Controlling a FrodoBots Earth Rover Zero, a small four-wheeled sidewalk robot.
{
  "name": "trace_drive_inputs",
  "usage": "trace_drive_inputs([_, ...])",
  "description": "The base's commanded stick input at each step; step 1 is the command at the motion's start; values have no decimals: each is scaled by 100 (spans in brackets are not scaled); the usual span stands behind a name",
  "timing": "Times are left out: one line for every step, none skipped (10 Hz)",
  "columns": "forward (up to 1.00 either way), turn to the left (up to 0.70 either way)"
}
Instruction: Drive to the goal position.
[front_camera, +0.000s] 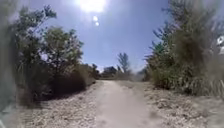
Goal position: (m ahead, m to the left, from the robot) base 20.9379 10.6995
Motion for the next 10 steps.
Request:
trace_drive_inputs([44, 2])
trace_drive_inputs([44, 2])
trace_drive_inputs([44, 2])
trace_drive_inputs([44, 2])
trace_drive_inputs([44, 2])
trace_drive_inputs([44, 2])
trace_drive_inputs([44, 2])
trace_drive_inputs([44, 2])
trace_drive_inputs([44, 2])
trace_drive_inputs([44, 2])
